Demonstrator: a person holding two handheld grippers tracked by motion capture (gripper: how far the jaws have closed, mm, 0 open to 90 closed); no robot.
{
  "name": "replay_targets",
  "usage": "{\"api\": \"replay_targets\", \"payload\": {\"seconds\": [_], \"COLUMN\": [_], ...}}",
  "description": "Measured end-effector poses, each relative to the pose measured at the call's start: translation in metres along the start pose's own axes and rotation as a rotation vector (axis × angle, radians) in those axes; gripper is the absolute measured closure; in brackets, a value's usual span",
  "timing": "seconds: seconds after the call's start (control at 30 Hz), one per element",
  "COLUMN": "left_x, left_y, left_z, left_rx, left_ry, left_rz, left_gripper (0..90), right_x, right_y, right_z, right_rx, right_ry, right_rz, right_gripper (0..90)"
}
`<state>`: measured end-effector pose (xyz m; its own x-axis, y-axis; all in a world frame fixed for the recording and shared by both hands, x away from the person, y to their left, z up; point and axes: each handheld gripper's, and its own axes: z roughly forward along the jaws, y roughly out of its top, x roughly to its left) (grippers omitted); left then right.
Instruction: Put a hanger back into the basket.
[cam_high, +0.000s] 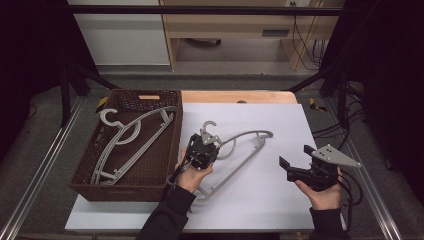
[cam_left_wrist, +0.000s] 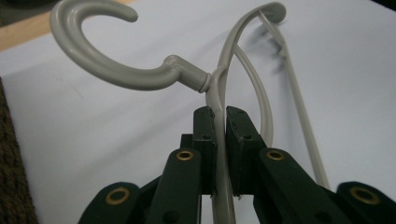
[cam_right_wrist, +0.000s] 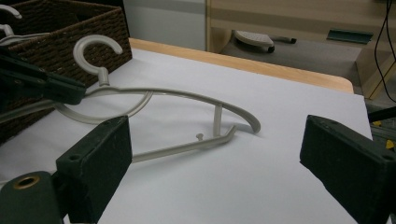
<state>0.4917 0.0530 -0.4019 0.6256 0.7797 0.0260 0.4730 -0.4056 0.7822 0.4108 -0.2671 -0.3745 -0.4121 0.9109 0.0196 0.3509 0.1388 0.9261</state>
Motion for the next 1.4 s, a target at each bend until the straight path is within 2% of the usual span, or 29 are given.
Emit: {"api": "replay_targets", "payload": {"seconds": [0.07, 0.37, 0.67, 0.77, 1.27, 1.4], "left_x": [-0.001, -0.004, -0.003, 0.0, 0.025, 0.035], "left_y": [0.002, 0.011, 0.025, 0.031, 0.054, 0.058], "left_z": [-0.005, -0.029, -0.057, -0.067, -0.115, -0.128], "left_rx": [-0.024, -0.09, -0.157, -0.167, -0.264, -0.267], "left_ry": [-0.003, 0.002, 0.003, 0.009, 0.044, 0.068], "left_rz": [-0.002, 0.04, 0.054, 0.07, 0.063, 0.063], "left_gripper": [82.9, 82.9, 82.9, 82.9, 82.9, 82.9], "right_x": [0.0, -0.001, -0.002, -0.002, -0.001, -0.001], "right_y": [0.0, 0.0, 0.001, 0.001, 0.0, 0.0], "right_z": [-0.001, -0.001, -0.003, -0.002, -0.001, -0.001], "right_rx": [0.0, -0.001, -0.007, -0.008, -0.003, -0.001], "right_ry": [-0.001, -0.003, -0.007, -0.007, -0.008, -0.007], "right_rz": [0.003, 0.0, 0.001, 0.001, -0.002, -0.002], "right_gripper": [9.3, 9.3, 9.3, 9.3, 9.3, 9.3]}}
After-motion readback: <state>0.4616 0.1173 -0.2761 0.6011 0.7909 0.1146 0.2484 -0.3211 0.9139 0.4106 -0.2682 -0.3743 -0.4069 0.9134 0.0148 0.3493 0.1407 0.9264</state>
